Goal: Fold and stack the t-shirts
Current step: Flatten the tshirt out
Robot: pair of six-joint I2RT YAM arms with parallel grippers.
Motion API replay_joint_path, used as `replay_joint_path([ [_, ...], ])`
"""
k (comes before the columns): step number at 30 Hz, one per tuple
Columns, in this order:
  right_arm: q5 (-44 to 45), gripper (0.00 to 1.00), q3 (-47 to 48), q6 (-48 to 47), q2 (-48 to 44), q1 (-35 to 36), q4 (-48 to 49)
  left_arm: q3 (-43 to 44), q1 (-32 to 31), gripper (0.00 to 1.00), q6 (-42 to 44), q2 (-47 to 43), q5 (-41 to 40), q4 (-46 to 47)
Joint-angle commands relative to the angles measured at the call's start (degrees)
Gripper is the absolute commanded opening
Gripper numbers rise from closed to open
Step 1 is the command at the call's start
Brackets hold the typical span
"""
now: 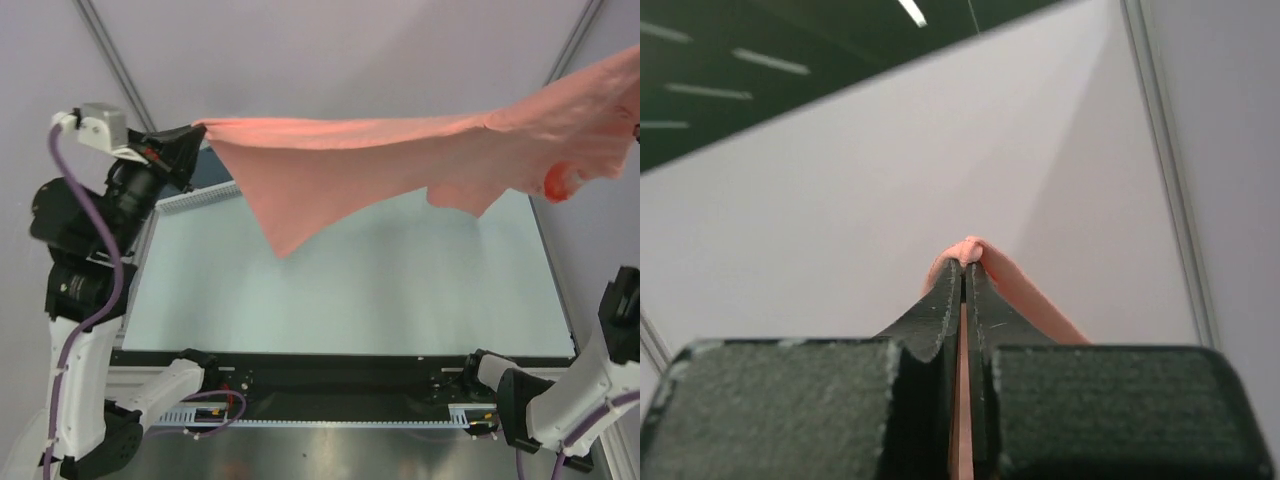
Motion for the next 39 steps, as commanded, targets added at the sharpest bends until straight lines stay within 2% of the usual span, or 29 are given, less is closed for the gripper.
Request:
replay_joint_path([
  [1, 1.85, 0.00, 3.99, -1.89, -0.51, -0.07, 7.27, 5.74, 0.25, 0.00, 2.49, -0.47, 2.45, 1.66],
  [9, 3.79, 0.00, -5.12, -2.86, -4.38, 3.97, 15.27, 10.69, 0.25, 0.00, 2.84, 0.85, -1.06, 1.92],
  [15, 3.62, 0.00, -17.52, -3.82, -4.29, 4.50, 20.55, 2.87, 0.34, 0.00, -0.14, 2.95, -1.59, 7.10],
  [22, 1.77, 0.00, -32.73, -3.04, 0.98, 3.71, 26.69, -4.33, 0.34, 0.00, 0.64, 12.79, -5.72, 13.16],
  [23, 1.68, 0.00, -36.40, -2.95, 2.64, 3.62, 28.88, -4.61, 0.42, 0.00, 0.73, 14.80, -6.16, 13.60],
  [27, 0.80, 0.00, -42.05, -2.43, 9.32, 2.13, 32.94, -5.75, 0.42, 0.00, 1.96, 27.08, -7.04, 17.73],
  [29, -1.04, 0.00, -43.98, -1.72, 12.92, 1.43, 38.11, -4.70, 0.51, 0.01, 1.70, 32.11, -7.75, 19.32],
  [33, -1.05, 0.00, -45.75, -1.90, 23.62, 1.69, 43.66, -5.22, 0.60, 0.00, -1.02, 43.28, -10.38, 28.44],
  [34, -1.30, 0.00, -46.27, -1.81, 29.58, 1.95, 48.28, -2.61, 1.12, 0.00, -2.42, 51.83, -11.08, 31.25],
  [35, -1.31, 0.00, -46.28, -1.80, 29.64, 2.12, 48.33, -2.59, 1.13, 0.00, -2.43, 51.91, -11.09, 31.27],
  [39, -1.83, 0.00, -43.39, -2.68, 39.02, 2.92, 49.12, 2.76, 1.65, 0.00, -3.05, 62.09, -9.60, 33.82],
])
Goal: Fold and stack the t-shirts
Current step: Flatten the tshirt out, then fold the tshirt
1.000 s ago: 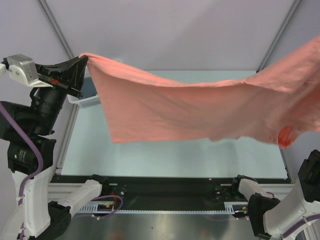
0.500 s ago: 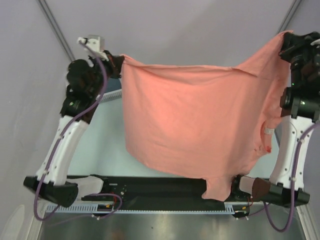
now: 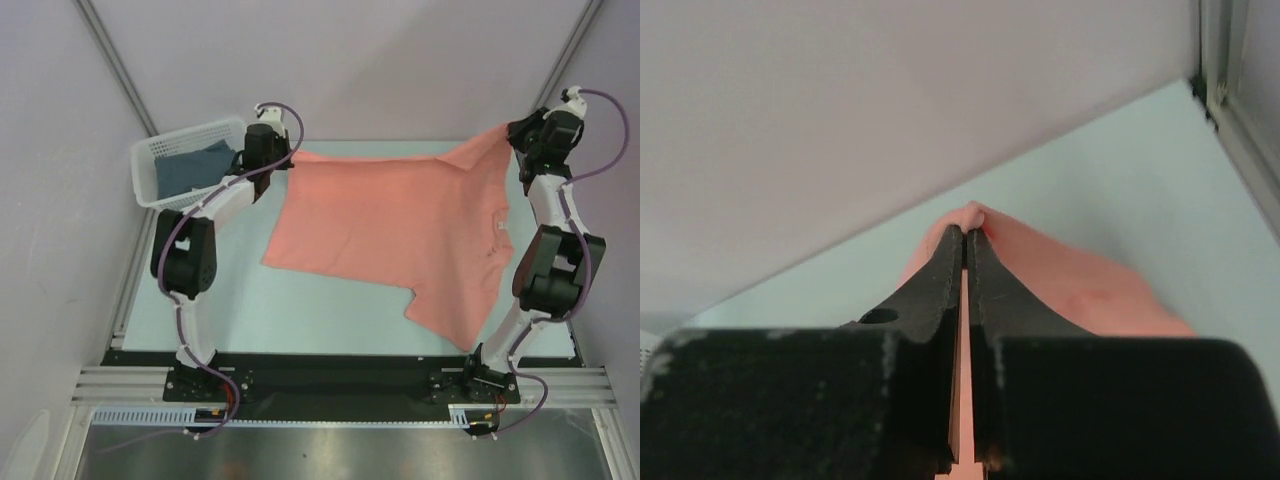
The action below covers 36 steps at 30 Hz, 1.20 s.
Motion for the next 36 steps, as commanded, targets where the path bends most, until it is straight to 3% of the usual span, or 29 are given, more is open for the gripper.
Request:
replay_joint_path([
  [1, -0.41, 0.00, 3.76, -0.54, 6.49, 0.69, 7.39, 6.31, 1.30, 0.00, -1.04, 5.80, 0.43, 8.31],
  [7, 0.11, 0.00, 5.97, -2.56, 10.72, 2.09, 4.76, 12.56, 1.74, 0.00, -0.95, 14.68, 0.45, 9.81],
  [15, 3.01, 0.00, 3.25, -0.02, 7.14, 3.06, -1.65, 15.28, 2.71, 0.00, -2.62, 18.47, 1.94, 8.68],
  [36, 8.37, 0.00, -8.44, 6.57, -7.55, 0.87, -23.37, 24.16, 4.12, 0.00, -9.38, 20.58, 4.84, -17.16],
])
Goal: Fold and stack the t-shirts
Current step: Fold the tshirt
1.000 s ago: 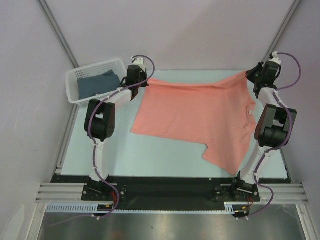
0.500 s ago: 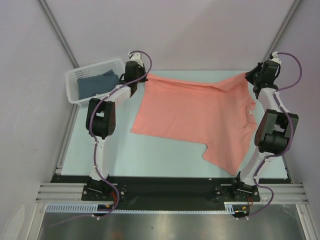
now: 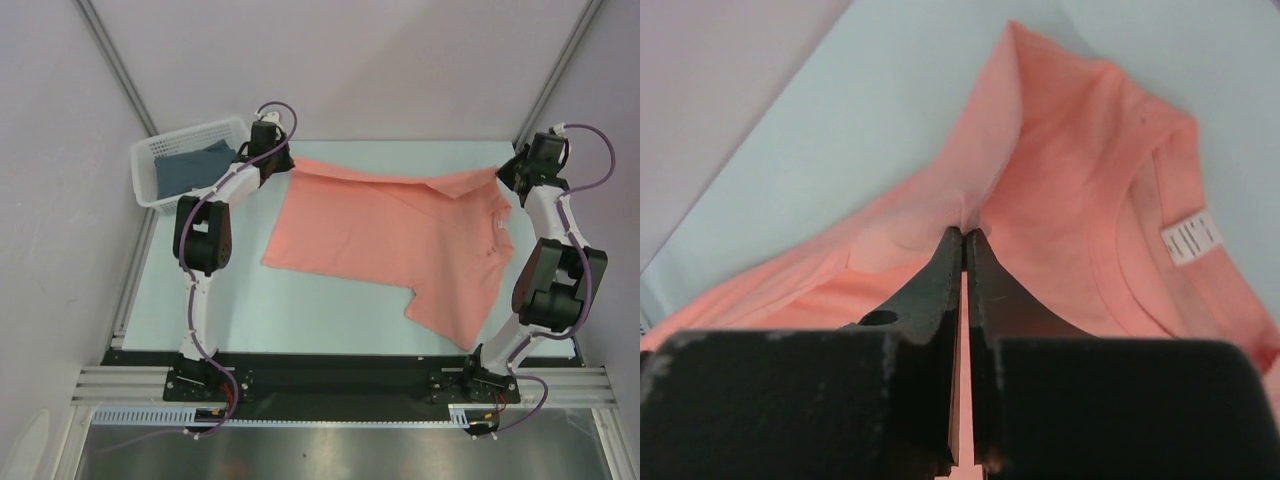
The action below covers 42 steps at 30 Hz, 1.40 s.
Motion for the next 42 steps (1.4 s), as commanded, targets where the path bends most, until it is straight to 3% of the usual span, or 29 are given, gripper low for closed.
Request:
replay_joint_path([
  [1, 1.64, 0.00, -1.80, 2.60, -4.58, -1.30, -4.00, 2.92, 1.10, 0.00, -1.87, 0.01, 1.36, -4.36],
  [17, -3.80, 0.00, -5.49, 3.39, -6.34, -3.41, -9.72, -0.33, 2.51, 0.00, -2.05, 0.89, 7.25, -5.86],
  [42, -1.44, 0.00, -10.41, -0.47, -4.06, -3.85, -13.41, 2.48, 2.42, 0.06, 0.51, 2.82, 2.42, -14.46],
])
